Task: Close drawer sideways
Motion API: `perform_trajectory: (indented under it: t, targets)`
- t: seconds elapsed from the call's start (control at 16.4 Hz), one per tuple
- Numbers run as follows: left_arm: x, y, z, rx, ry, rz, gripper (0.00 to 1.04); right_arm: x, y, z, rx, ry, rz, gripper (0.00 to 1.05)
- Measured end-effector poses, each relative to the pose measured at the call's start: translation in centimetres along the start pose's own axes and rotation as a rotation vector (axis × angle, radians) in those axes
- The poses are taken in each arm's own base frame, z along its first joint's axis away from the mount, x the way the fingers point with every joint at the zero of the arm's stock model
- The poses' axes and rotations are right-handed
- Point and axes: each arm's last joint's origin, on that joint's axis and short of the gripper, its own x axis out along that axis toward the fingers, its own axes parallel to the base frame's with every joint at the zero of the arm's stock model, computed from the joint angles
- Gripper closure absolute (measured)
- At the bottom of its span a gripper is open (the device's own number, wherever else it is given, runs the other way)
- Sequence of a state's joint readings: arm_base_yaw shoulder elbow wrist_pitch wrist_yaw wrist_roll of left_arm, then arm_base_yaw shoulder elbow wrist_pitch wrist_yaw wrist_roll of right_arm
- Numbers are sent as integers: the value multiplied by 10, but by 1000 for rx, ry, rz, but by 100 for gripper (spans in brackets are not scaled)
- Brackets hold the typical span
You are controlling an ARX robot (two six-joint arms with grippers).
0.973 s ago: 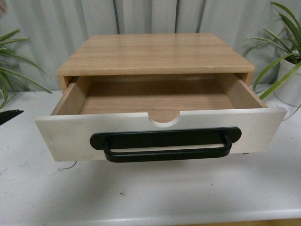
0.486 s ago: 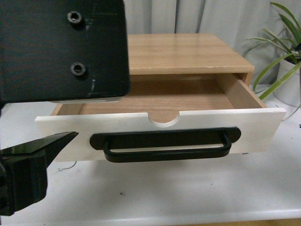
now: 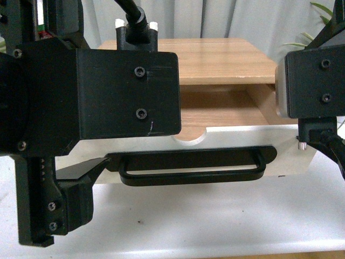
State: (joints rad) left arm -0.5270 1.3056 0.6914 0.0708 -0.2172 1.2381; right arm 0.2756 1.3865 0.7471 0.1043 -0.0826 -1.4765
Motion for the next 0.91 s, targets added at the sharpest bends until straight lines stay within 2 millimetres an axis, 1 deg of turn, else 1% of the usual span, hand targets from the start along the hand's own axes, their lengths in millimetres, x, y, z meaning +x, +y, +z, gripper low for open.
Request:
perform_trajectory:
  t: [0.18,0.24,0.3,0.36,0.61,0.73,0.85,0.91]
  targets:
    - [9,7,-1,-16,10,35,7,8,0,0,23,3,20,6]
    - [19,7,-2,-21,28,50,7,15,-2,-1,39,3,27,6]
    - [25,5,-2,-19,34,44,7,20,-3,-2,48,4,36,6]
    - [27,4,-2,-18,36,46,7,22,-4,-2,51,5,36,6]
    - [42,10,-2,-33,56,87,7,39,-11,-8,81,17,25,6]
    - [46,11,-2,-38,63,103,7,43,-13,-10,92,21,23,6]
    - [55,14,-2,-43,75,118,7,51,-23,-13,96,38,-8,6]
    - [59,14,-1,-42,83,114,7,56,-31,-18,101,65,-34,6]
